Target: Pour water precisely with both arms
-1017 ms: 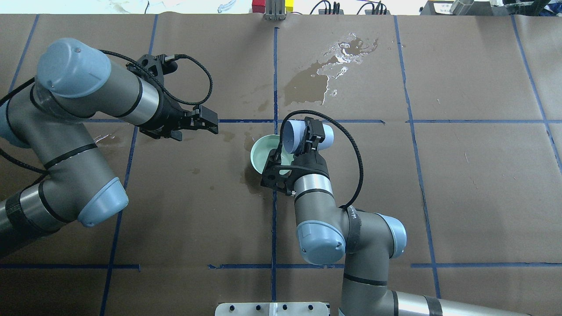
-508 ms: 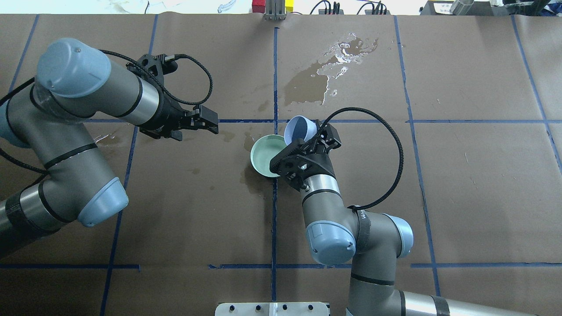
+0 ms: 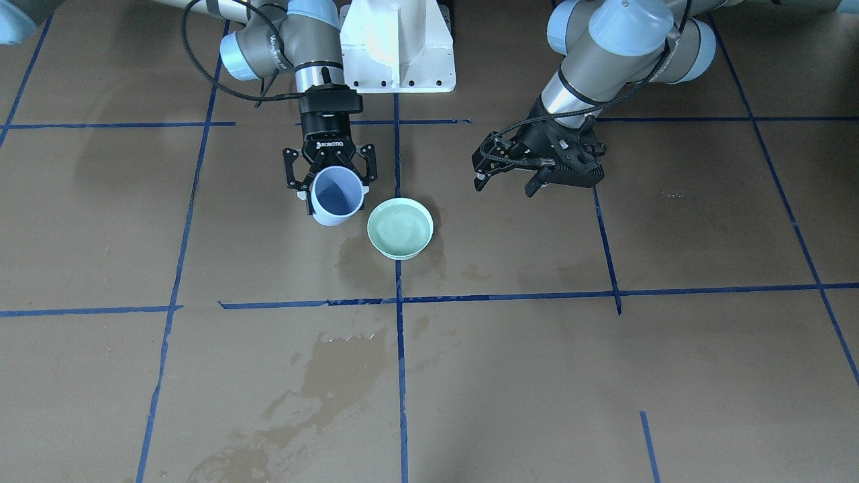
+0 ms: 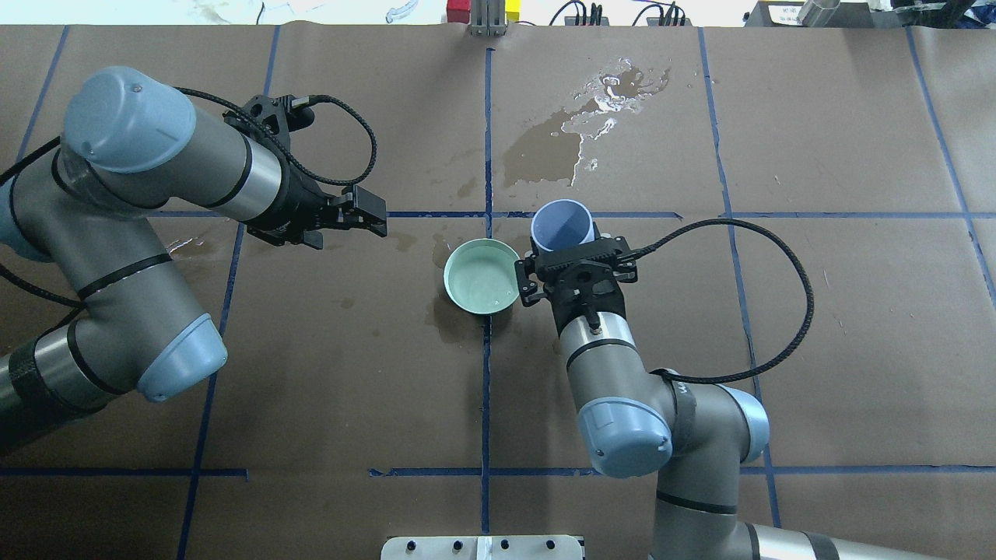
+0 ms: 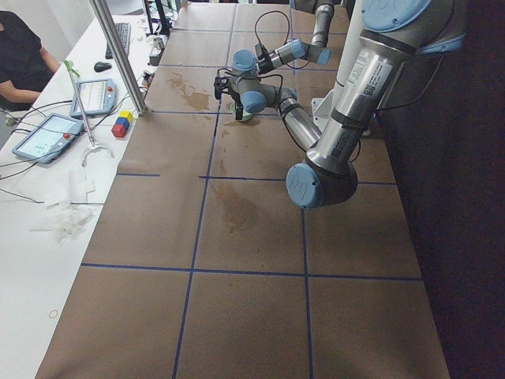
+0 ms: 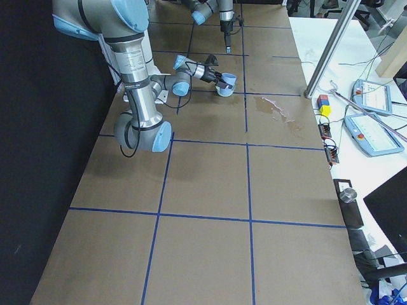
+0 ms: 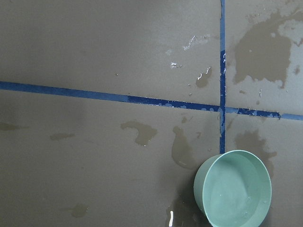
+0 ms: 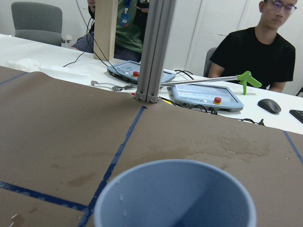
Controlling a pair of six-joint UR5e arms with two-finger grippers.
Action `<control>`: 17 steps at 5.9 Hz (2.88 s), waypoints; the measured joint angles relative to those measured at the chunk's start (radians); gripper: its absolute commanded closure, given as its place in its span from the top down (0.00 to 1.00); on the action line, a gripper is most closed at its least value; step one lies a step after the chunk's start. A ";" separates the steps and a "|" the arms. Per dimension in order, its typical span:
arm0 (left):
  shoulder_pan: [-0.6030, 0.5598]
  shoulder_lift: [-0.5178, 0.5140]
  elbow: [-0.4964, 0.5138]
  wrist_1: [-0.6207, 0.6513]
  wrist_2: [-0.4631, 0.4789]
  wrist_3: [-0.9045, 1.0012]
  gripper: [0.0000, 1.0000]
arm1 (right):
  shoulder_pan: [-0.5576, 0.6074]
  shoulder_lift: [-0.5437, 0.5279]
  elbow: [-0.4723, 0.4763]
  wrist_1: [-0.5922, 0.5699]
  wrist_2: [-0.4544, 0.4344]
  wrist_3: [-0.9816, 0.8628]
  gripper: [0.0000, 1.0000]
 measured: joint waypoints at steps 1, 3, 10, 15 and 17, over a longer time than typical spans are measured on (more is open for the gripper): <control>0.000 0.000 -0.001 0.000 0.000 0.000 1.00 | 0.001 -0.085 0.020 0.106 -0.001 0.030 0.00; -0.001 0.000 -0.005 0.000 0.000 -0.001 1.00 | 0.006 -0.298 0.028 0.386 -0.017 0.045 0.01; -0.001 0.006 -0.007 0.001 0.000 -0.001 1.00 | 0.043 -0.696 -0.306 1.088 -0.158 0.147 0.10; -0.001 0.008 -0.008 0.001 0.000 0.000 1.00 | 0.042 -0.638 -0.397 1.106 -0.171 0.147 1.00; -0.002 0.008 -0.009 0.001 0.000 0.000 1.00 | 0.043 -0.638 -0.402 1.109 -0.172 0.147 1.00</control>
